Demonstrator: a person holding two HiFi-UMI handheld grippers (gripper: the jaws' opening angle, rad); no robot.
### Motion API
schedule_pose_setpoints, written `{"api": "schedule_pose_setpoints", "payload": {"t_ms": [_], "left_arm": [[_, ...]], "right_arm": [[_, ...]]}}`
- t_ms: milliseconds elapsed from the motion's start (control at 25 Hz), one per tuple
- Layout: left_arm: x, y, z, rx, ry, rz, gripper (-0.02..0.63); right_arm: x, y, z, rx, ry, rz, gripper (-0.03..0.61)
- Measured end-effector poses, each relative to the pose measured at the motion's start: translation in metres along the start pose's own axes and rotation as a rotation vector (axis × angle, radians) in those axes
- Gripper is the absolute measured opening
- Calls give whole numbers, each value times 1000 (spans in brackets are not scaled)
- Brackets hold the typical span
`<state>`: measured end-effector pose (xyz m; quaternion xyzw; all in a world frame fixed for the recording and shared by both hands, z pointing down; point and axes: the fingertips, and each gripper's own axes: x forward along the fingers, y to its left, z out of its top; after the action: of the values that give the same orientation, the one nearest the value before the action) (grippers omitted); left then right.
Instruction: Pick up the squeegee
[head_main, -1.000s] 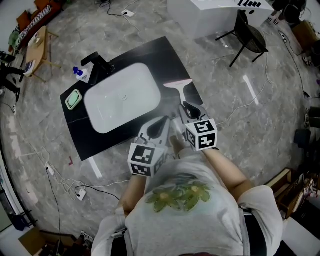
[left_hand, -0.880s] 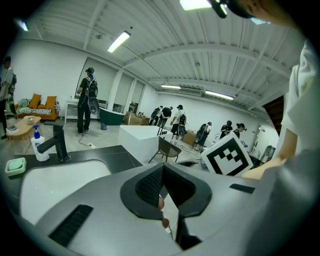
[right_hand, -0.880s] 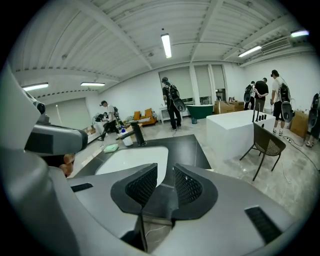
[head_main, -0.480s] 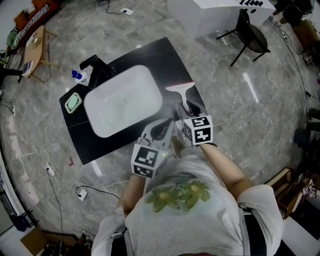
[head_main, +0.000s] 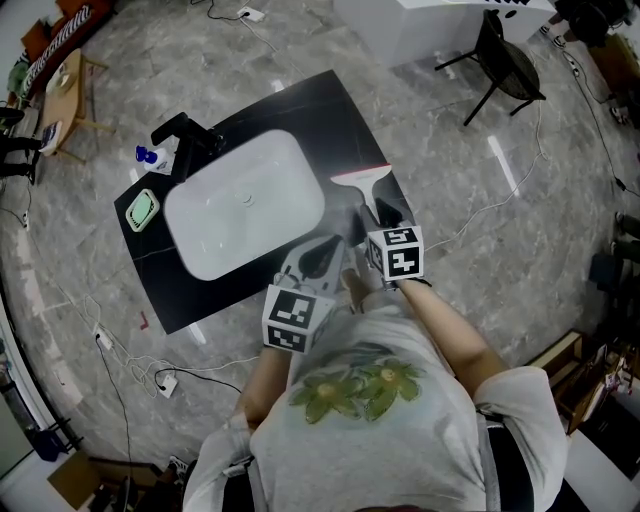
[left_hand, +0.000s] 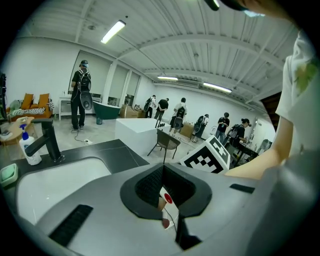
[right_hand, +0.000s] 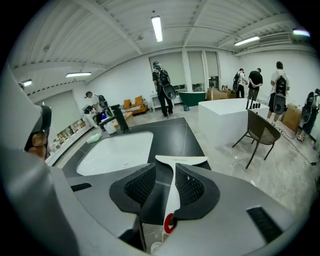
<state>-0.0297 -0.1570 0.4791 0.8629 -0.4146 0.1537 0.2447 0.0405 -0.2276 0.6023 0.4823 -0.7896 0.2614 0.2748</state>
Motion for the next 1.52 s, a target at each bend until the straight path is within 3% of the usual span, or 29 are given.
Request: {"api": "schedule_pose_setpoints", "payload": {"t_ms": [440, 1240, 1520], "left_arm": [[14, 22, -5, -31, 48, 27, 9], [24, 56, -12, -78, 86, 75, 9], [24, 60, -10, -86, 89, 69, 9]], "right_arm": [[29, -11, -10, 30, 55, -32, 137], [70, -31, -34, 79, 151, -81, 135], [74, -31, -41, 28, 219, -102, 133]]}}
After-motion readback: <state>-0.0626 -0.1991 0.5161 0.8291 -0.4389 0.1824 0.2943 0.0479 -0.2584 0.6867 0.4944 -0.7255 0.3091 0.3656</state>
